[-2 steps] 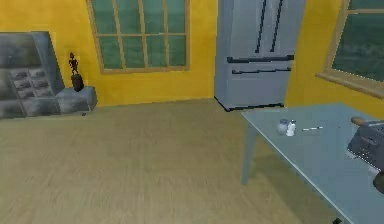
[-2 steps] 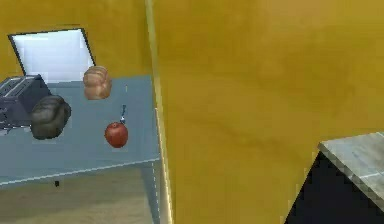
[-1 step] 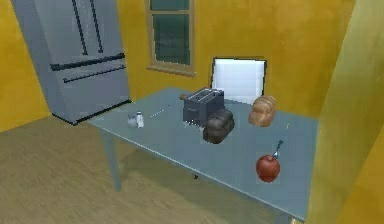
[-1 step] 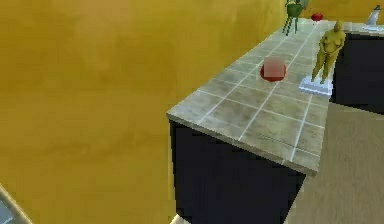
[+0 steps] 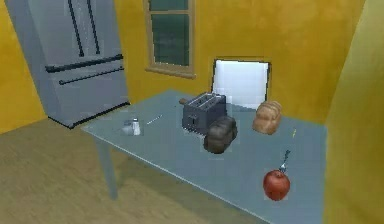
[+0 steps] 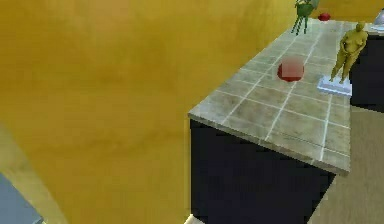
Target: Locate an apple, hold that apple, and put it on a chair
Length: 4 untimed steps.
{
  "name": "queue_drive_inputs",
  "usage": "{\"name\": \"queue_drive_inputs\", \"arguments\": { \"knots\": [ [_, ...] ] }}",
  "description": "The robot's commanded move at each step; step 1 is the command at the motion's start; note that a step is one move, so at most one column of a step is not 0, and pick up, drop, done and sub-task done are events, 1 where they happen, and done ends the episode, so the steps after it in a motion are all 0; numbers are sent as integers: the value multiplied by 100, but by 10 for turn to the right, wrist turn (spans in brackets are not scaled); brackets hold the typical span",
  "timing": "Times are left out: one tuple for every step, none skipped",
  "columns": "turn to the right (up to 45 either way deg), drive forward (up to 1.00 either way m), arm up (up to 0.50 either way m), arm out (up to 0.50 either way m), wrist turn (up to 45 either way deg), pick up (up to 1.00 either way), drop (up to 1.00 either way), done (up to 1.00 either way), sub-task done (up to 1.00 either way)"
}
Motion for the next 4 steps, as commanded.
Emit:
{"name": "queue_drive_inputs", "arguments": {
  "knots": [
    [-450, 0, 0, 0, 0, 0, 0, 0, 0],
    [-150, 0, 0, 0, 0, 0, 0, 0, 0],
    [0, 0, 50, 0, 0, 0, 0, 0, 0],
    [0, 0, 38, 0, 0, 0, 0, 0, 0]
  ]
}}
